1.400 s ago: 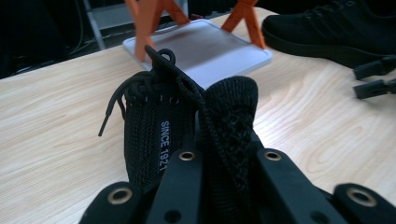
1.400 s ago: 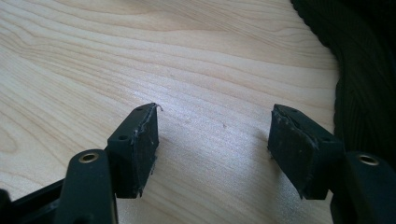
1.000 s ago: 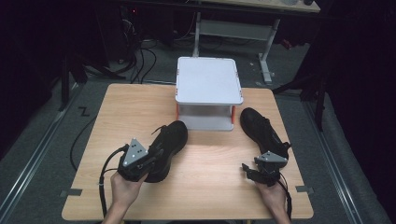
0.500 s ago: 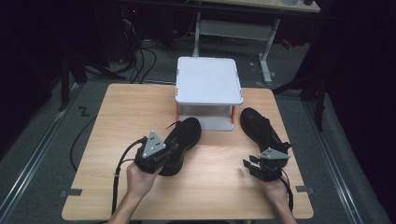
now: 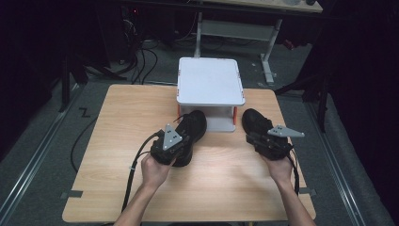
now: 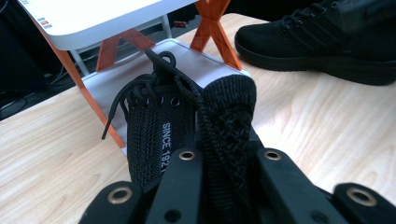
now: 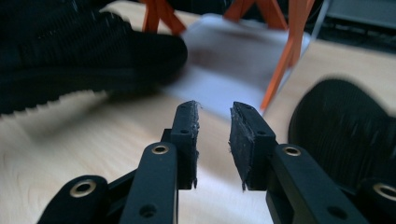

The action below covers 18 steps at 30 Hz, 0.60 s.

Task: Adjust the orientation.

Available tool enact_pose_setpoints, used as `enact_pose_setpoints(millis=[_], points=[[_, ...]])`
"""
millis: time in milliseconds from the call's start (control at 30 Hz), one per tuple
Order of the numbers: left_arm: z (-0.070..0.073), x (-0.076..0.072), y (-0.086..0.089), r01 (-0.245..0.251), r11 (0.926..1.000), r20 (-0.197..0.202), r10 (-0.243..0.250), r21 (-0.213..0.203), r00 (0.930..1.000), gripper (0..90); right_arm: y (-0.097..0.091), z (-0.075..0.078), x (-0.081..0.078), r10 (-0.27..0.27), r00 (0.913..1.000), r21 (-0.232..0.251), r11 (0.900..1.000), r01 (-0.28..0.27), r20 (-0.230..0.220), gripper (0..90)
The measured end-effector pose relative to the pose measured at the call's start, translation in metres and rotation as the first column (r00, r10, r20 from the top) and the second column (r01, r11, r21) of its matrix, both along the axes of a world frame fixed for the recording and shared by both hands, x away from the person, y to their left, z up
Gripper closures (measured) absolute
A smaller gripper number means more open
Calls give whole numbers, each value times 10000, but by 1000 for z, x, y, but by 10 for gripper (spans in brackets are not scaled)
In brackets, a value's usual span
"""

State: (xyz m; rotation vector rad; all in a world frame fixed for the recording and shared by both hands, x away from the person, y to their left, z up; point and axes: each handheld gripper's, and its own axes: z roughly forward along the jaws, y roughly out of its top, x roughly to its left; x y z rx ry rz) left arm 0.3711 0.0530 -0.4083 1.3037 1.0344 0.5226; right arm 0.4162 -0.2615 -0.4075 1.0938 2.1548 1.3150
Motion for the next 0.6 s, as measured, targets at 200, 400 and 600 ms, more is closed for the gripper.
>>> enact_pose_setpoints(millis=[200, 400, 600], points=[[-8, 13, -5, -182, 9998, -249, 181, -69, 9995, 851, 13, 30, 22, -31, 9981, -227, 9997, 45, 622, 712], [-14, 19, -9, -270, 9993, -258, 276, 250, 9993, 850, 27, 53, 47, -309, 9958, -240, 9992, 331, 862, 707], [-17, 22, -14, -231, 9987, -445, 251, 454, 9987, 851, 43, 62, 76, -305, 9970, -213, 9993, 321, 718, 749]])
